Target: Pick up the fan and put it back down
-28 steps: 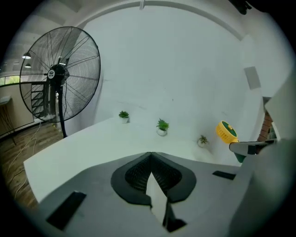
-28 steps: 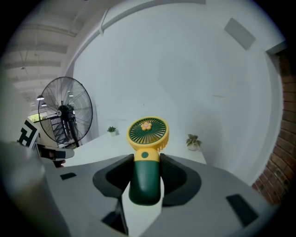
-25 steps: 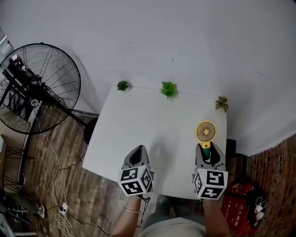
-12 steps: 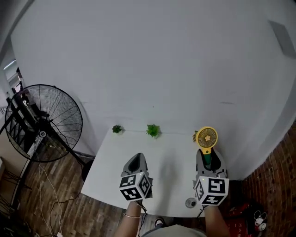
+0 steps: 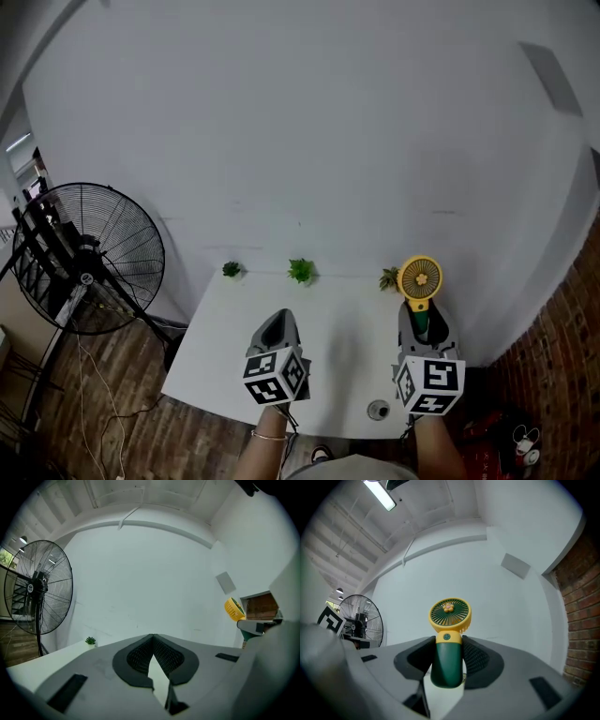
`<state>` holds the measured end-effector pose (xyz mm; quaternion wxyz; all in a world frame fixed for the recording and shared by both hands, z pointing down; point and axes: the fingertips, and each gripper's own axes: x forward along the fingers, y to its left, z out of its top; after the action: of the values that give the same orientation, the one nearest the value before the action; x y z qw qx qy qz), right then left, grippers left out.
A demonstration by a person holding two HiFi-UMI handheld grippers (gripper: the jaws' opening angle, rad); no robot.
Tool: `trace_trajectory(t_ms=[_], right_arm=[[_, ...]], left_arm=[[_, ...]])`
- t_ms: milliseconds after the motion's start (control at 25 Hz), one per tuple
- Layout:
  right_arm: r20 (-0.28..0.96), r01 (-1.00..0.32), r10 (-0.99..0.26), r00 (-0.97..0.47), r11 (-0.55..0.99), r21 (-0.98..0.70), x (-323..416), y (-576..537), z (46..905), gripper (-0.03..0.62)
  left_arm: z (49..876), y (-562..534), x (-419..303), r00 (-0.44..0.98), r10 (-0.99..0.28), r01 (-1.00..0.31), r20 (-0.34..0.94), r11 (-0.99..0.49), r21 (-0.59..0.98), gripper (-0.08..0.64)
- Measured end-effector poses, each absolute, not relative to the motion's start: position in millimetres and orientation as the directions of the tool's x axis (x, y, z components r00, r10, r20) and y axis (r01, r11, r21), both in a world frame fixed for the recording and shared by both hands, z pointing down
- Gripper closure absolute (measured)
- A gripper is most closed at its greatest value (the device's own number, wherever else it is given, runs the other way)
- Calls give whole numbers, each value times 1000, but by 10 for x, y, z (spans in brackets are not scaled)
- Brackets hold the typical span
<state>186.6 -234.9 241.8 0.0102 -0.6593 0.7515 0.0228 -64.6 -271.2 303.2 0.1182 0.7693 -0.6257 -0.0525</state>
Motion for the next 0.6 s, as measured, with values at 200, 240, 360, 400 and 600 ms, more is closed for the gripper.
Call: trace_trajectory(t_ms=[200, 240, 360, 400, 600], right_arm=[[-26, -990, -990, -140, 140, 10, 1838, -2414, 2497, 414], [-21, -990, -989, -143, 143, 8, 1828, -2437, 2518, 414], [0, -988, -988, -153, 153, 3, 1786, -2530, 2601, 414], [10, -988, -988, -157, 157, 1, 1767, -2568, 2638, 414], [88, -986, -982, -169, 169, -12, 1670, -2796, 2937, 414]], left_arm=[[3102, -2727, -725, 193, -977, -955, 89, -166, 244, 554], [3124, -2738, -740, 189, -977, -956, 94, -162, 244, 554], [3204, -2784, -779, 182, -977, -959, 114, -150, 242, 554], [3239, -2803, -796, 180, -976, -959, 123, -146, 242, 554], [3536, -2926, -928, 164, -967, -962, 194, -113, 249, 554]])
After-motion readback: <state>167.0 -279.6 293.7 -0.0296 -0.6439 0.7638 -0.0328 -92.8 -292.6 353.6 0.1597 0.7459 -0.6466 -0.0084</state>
